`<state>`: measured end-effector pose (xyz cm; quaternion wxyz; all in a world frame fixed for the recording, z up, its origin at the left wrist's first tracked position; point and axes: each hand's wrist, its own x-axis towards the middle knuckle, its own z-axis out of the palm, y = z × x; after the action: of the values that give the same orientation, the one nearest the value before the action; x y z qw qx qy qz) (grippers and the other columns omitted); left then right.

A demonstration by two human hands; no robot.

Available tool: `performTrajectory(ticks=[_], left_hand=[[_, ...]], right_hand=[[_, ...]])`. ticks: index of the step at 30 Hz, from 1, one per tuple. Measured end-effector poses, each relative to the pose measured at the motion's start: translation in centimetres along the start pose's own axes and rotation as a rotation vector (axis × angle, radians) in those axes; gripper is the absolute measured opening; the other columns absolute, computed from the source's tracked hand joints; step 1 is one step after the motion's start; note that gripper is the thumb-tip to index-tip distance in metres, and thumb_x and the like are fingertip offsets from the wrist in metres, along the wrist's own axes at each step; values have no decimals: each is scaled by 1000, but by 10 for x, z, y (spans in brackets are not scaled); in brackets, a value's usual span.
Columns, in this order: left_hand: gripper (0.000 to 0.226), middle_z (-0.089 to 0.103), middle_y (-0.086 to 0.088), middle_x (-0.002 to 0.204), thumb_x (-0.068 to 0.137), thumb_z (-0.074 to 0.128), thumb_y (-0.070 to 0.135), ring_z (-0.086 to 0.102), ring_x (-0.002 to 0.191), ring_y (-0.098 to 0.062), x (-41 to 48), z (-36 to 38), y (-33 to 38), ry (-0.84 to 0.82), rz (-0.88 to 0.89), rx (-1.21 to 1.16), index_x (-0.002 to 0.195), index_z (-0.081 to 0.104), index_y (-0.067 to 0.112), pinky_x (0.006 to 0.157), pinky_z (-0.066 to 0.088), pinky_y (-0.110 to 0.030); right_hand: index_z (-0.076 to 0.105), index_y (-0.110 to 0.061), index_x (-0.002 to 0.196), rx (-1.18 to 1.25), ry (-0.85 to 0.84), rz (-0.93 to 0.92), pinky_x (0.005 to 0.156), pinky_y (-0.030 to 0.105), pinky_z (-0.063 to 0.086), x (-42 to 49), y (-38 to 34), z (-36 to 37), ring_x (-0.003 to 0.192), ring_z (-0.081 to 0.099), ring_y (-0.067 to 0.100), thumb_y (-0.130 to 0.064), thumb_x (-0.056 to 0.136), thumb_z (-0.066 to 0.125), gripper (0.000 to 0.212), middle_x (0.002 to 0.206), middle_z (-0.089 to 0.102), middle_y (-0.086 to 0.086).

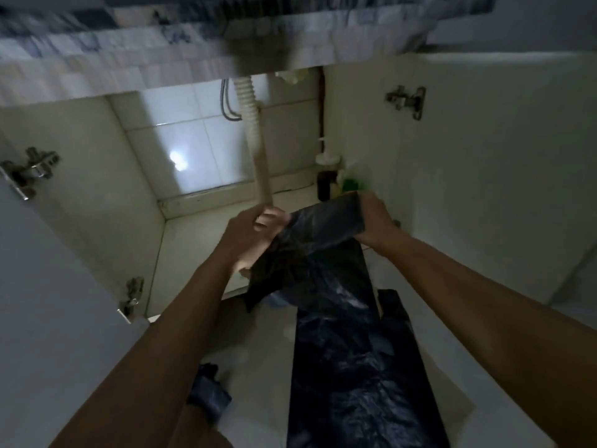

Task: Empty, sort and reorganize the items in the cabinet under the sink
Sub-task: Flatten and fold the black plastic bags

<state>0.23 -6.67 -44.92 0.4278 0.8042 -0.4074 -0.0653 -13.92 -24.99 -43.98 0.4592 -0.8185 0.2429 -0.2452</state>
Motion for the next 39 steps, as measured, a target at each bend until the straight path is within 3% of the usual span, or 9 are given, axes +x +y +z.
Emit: performTrajectory(ticks=[3, 5, 13, 20, 22, 25, 29, 34, 39], left_hand=[[91, 57, 15, 129, 56, 82, 70, 57, 114, -6, -8, 16, 29, -264, 88, -37, 135, 43, 47, 95, 47, -27], [116, 46, 13, 139, 47, 87, 69, 52, 122, -9, -9, 34, 31, -262, 141, 99, 143, 25, 50, 99, 47, -33], [13, 61, 18, 83, 88, 66, 13, 57, 71, 4, 3, 66, 33, 282, 137, 78, 98, 68, 21, 58, 37, 0], [19, 72, 4, 93, 85, 64, 19, 64, 88, -13, 43, 34, 69, 233, 131, 190, 98, 75, 26, 72, 44, -22], [16, 72, -3, 93, 87, 66, 29, 66, 90, -22, 53, 23, 69, 182, 143, 346, 99, 75, 23, 75, 50, -30], [21, 71, -8, 84, 88, 66, 36, 67, 85, -27, 64, 9, 63, 111, 115, 481, 93, 75, 18, 72, 52, -36], [24, 71, -6, 76, 89, 65, 38, 67, 79, -25, 72, 7, 70, 118, 178, 489, 87, 74, 15, 72, 52, -37], [15, 73, -1, 77, 82, 77, 35, 67, 76, -16, 79, -5, 82, -165, 135, 507, 85, 77, 20, 70, 52, -30], [18, 71, -1, 81, 78, 81, 35, 65, 84, -19, 98, -12, 77, -156, 101, 608, 89, 80, 21, 70, 46, -25]], right_hand=[[66, 10, 89, -69, 57, 18, 65, 22, 33, 11, -6, -23, 89, 61, 32, -2, 100, 52, 21, 91, 65, 25], [66, 0, 84, -154, 73, 25, 61, 21, 38, 12, -15, -34, 75, 58, 20, -6, 100, 51, 23, 82, 64, 10], [62, -23, 69, -185, 149, -88, 49, 14, 38, -4, -21, -84, 65, 57, 3, -27, 89, 64, 20, 68, 60, -10], [73, -28, 104, -88, 217, -346, 73, 20, 54, -14, 10, -91, 84, 68, 3, -10, 81, 74, 29, 94, 72, -12], [78, -23, 94, 25, 296, -210, 75, 27, 57, -13, 15, -95, 83, 70, 6, -25, 86, 75, 9, 87, 74, -9], [76, -17, 97, 79, 283, 31, 75, 32, 59, -9, 31, -111, 85, 71, 14, -41, 88, 72, 26, 90, 74, -2], [73, -26, 110, 67, 207, -43, 73, 20, 54, -11, 37, -125, 86, 68, 3, -38, 86, 75, 27, 97, 72, -10], [75, -16, 88, -303, 103, -19, 46, 12, 39, -5, 38, -157, 57, 58, 3, -30, 87, 74, 14, 70, 67, -1], [77, -15, 96, -591, 51, 25, 60, 23, 49, 20, 42, -172, 71, 61, 15, -29, 85, 77, 18, 82, 70, 5]])
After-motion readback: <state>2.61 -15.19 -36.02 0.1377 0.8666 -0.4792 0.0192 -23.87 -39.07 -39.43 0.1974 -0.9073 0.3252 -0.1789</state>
